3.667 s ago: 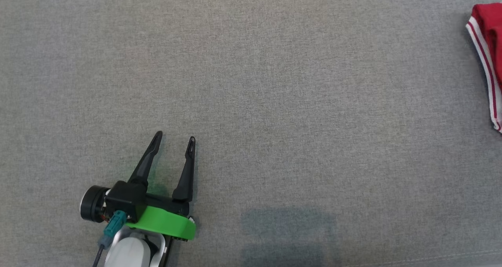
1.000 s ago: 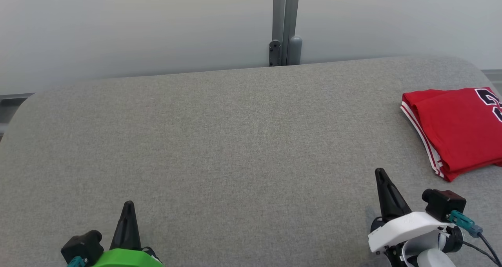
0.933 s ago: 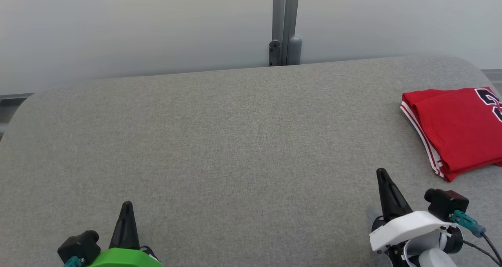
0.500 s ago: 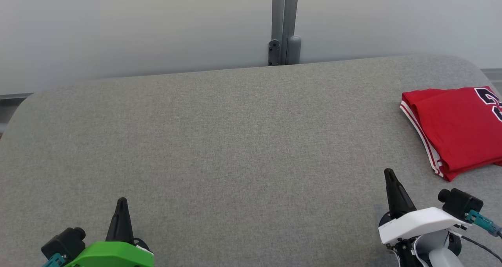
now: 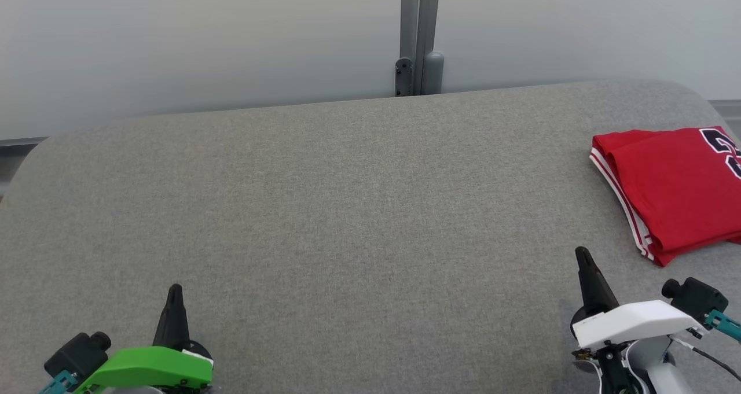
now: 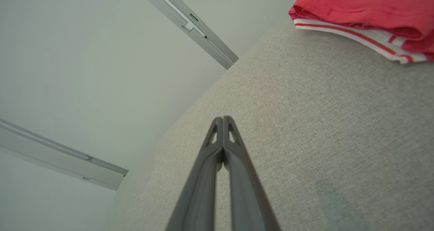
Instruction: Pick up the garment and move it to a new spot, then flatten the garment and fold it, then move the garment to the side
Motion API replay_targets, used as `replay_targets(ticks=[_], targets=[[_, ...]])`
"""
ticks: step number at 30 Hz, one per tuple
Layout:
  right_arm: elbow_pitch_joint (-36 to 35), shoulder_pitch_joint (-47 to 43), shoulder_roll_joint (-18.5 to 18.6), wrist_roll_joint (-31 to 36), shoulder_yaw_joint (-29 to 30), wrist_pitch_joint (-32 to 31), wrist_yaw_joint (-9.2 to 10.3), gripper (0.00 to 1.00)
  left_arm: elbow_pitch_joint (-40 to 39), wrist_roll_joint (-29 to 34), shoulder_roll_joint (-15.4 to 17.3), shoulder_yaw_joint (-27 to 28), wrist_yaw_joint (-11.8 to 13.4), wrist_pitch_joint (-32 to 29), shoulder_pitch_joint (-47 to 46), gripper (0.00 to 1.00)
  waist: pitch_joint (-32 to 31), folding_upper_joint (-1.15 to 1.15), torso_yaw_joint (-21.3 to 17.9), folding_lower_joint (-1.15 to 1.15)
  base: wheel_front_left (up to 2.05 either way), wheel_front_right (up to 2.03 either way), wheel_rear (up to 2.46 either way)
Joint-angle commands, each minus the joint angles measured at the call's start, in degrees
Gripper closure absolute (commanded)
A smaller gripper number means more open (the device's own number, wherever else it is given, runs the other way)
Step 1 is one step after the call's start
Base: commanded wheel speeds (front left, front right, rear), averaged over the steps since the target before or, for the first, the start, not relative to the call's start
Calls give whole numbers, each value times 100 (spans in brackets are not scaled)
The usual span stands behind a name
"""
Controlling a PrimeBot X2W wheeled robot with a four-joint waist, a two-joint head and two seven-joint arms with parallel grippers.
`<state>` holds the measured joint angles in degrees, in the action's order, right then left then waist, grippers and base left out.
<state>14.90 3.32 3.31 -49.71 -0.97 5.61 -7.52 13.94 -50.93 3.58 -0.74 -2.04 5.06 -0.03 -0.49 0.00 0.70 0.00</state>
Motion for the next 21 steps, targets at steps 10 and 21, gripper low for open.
replay_targets(ticks=[10,21], targets=[[-94,186,46,-808,122,-191,1,100,-49,-766,-1,156,-117,-212,-255,100,8,0,-8,0,0,0,0],[-99,218,50,-1503,221,-372,2,100,-39,-1422,-13,269,-207,-399,-333,100,17,0,-18,0,0,0,0]])
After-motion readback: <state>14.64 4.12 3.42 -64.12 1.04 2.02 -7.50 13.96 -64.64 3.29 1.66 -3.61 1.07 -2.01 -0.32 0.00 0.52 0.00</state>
